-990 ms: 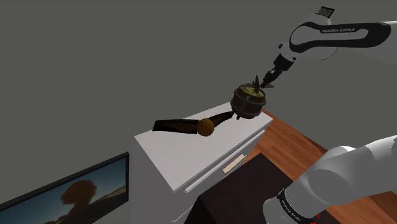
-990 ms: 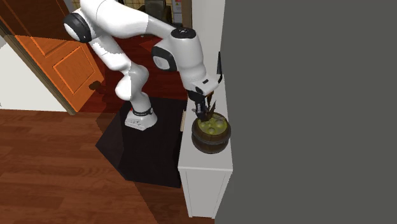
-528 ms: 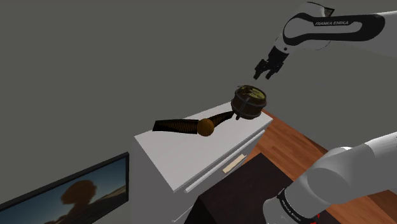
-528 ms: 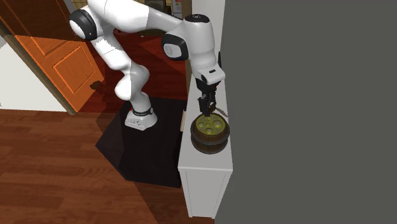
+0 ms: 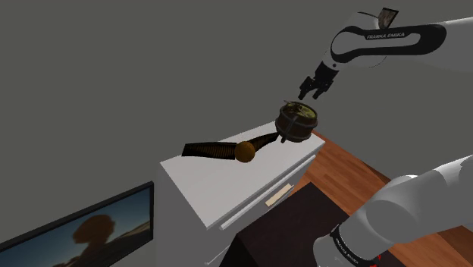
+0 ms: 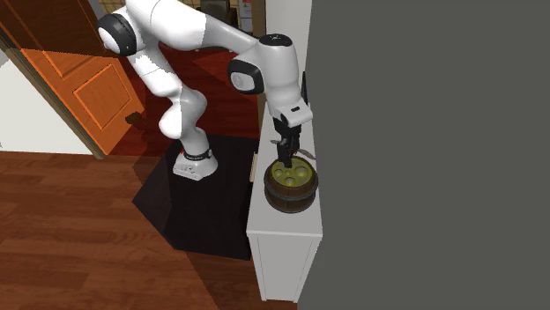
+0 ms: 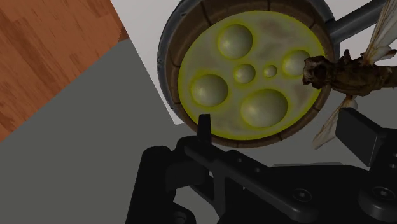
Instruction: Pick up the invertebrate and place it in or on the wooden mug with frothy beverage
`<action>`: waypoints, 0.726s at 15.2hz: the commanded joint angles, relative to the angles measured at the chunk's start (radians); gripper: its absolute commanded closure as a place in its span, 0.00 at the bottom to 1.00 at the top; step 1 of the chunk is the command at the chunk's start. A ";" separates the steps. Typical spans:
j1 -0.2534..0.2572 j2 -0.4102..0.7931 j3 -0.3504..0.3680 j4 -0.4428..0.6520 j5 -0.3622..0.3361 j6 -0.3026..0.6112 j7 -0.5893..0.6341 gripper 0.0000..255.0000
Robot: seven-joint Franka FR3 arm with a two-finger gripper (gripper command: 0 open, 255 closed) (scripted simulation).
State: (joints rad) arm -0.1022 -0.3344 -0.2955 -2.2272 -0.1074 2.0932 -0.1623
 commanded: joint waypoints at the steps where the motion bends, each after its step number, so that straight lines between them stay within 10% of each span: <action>1: 0.000 0.001 0.000 -0.001 0.000 0.002 0.000 0.00; 4: 0.000 0.001 0.000 0.000 0.000 0.001 0.000 0.00; 5: 0.000 0.001 0.000 0.000 0.000 0.001 0.000 1.00; 11: 0.000 0.001 0.000 0.000 0.000 0.001 0.000 1.00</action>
State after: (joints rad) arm -0.1022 -0.3336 -0.2957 -2.2277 -0.1073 2.0946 -0.1625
